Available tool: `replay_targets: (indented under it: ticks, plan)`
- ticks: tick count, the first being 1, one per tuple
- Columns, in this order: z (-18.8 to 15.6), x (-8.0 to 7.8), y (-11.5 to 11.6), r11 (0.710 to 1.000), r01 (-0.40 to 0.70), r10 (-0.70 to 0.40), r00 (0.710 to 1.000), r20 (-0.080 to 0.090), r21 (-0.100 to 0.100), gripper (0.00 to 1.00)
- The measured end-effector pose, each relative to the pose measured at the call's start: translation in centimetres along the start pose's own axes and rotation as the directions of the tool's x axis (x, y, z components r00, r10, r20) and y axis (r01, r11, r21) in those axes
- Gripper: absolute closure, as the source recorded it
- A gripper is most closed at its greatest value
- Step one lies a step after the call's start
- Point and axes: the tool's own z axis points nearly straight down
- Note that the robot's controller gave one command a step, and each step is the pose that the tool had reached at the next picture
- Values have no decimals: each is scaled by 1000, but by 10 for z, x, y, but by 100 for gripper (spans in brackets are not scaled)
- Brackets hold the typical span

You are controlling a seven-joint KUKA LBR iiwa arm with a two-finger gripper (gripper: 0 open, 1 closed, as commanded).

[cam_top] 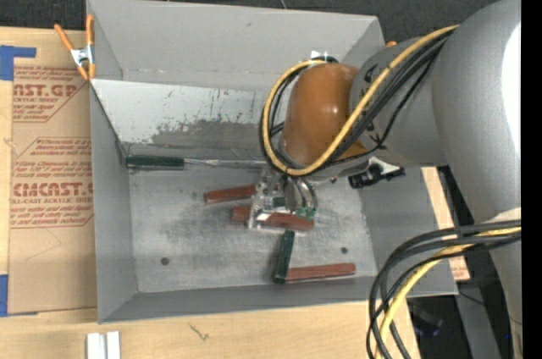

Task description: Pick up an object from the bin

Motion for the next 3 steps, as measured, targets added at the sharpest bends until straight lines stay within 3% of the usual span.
replay_targets:
  ticks: [1, 3]
  plan:
    - [-12, 2, 0, 1000, 0, 0, 1000, -12, 2, 100]
    - [-43, -1, 1, 1000, 1, -1, 1000, -4, 0, 100]
